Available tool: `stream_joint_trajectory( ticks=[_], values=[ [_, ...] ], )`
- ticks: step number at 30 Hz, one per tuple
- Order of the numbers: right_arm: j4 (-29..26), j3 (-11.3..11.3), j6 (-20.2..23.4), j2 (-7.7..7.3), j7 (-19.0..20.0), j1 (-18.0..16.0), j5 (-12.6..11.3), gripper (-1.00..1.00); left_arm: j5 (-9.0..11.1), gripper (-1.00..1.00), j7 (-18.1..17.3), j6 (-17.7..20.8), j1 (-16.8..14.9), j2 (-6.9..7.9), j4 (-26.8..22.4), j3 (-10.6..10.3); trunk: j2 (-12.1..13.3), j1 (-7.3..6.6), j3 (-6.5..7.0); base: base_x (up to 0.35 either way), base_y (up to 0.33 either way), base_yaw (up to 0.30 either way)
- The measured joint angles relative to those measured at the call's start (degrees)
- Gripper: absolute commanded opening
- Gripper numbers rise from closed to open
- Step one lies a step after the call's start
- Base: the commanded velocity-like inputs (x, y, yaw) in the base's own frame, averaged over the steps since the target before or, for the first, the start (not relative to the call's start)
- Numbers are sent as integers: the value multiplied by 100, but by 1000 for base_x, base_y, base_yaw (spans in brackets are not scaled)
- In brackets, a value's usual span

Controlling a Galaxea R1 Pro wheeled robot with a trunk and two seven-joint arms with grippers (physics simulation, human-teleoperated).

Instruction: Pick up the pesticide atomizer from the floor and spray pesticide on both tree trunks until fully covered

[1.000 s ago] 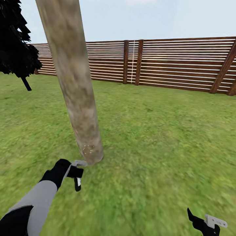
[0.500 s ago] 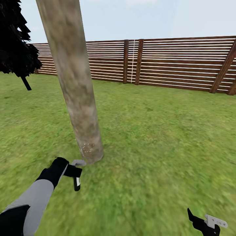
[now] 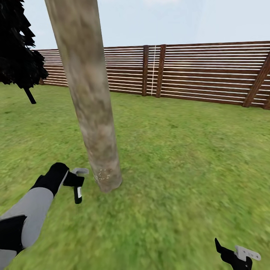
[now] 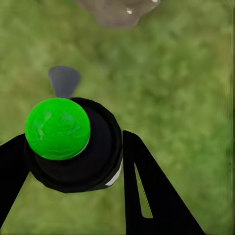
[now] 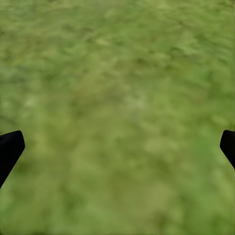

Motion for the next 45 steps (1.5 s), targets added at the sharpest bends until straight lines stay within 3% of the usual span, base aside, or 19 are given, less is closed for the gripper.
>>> stream_joint_trajectory(
  ticks=[3,5,6,7,8,10,12,14,16,18,21,23,25,31,34,38,40,43,45],
  values=[
    [-2,0,0,-3,-1,0,0,100,-9,-100,-36,43,-200,30,0,-24,0,0,0,2,1,0],
    [-2,1,0,2,-1,0,1,100,20,-100,-230,47,-216,60,0,-211,0,0,-1,0,0,0],
    [-2,1,0,4,-1,0,1,100,33,-100,-488,47,-204,74,1,-521,0,0,-1,0,0,0],
    [-2,1,0,4,-1,0,1,100,39,-100,-1009,-96,-158,138,3,-1233,0,1,-1,0,0,0],
    [-2,1,0,5,-1,0,1,100,9,-100,-1373,-359,-135,191,18,-1691,0,1,-1,0,0,0],
    [-2,1,0,5,-1,0,1,100,-19,-100,-1658,-787,-107,230,71,-1956,0,0,-1,0,0,0],
    [-2,1,0,4,-1,0,1,100,-42,-100,-1766,-1012,-109,379,57,-2016,0,0,0,0,0,0],
    [-2,1,0,3,-1,0,0,100,-15,-100,-1880,-1026,-145,551,36,-2020,0,0,0,0,0,0],
    [-2,1,-2,5,-1,0,1,100,-27,-100,-2259,-1004,-210,756,26,-2026,0,0,0,0,0,0],
    [-2,0,-1,3,-6,0,0,100,-12,-100,-2393,-962,-423,875,22,-2022,0,0,0,0,0,0],
    [4,0,-2,-3,-10,0,7,100,-6,-100,-2426,-866,-726,882,25,-2028,0,0,0,0,0,0],
    [6,0,-1,-7,-10,0,9,100,13,-100,-2443,-379,-957,852,15,-2038,0,0,0,0,0,0],
    [2,0,0,-10,-10,0,9,100,5,-100,-2444,-319,-982,829,11,-2038,0,0,-1,0,0,0],
    [6,1,0,-16,-10,0,9,100,-30,-100,-2379,-381,-835,821,108,-2049,0,1,-1,0,0,0],
    [7,1,-3,-15,-10,0,9,100,-33,-100,-2372,-401,-437,810,109,-2048,0,1,-1,0,0,0],
    [7,1,0,-13,-10,0,9,100,-4,-100,-2377,-366,-459,805,21,-2032,0,0,0,0,0,0],
    [5,1,0,-13,-10,0,9,100,-7,-100,-2387,-360,-713,807,21,-2031,0,0,1,0,0,0],
    [6,0,-1,-13,-10,0,9,100,4,-100,-2407,-280,-1403,822,44,-2026,-1,-1,1,0,0,0],
    [6,1,0,-6,-10,0,9,100,-23,-100,-2408,-109,-1590,837,40,-2041,0,0,0,0,0,0]
  ],
)
